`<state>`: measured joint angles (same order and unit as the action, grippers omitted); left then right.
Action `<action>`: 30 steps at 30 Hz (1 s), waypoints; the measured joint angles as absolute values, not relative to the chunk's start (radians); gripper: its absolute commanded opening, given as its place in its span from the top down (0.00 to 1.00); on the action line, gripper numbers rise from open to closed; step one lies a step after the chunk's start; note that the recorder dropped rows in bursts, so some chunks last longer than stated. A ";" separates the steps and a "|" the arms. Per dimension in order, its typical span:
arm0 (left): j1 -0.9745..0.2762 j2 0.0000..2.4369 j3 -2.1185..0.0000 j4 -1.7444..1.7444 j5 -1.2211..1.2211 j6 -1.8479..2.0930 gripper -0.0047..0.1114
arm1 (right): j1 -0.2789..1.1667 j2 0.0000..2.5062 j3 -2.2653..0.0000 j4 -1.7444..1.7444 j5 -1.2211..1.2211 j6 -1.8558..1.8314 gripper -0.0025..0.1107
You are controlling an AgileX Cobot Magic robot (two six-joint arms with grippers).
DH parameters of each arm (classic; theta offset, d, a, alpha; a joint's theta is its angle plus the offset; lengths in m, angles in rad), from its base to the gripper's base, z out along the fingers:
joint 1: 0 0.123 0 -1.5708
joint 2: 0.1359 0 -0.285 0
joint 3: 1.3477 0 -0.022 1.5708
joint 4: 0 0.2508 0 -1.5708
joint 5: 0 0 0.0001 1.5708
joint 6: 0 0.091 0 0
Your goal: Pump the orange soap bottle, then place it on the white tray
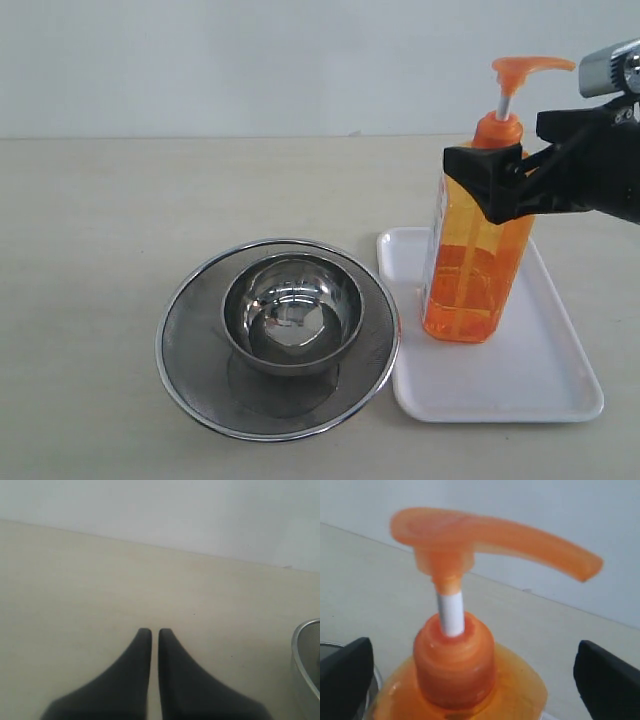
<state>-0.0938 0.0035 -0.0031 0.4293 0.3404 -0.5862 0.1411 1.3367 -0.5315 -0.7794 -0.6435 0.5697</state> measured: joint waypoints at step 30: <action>-0.094 0.003 -0.003 0.429 0.340 -0.586 0.92 | 0.141 0.764 -0.086 -0.804 -0.597 0.946 0.08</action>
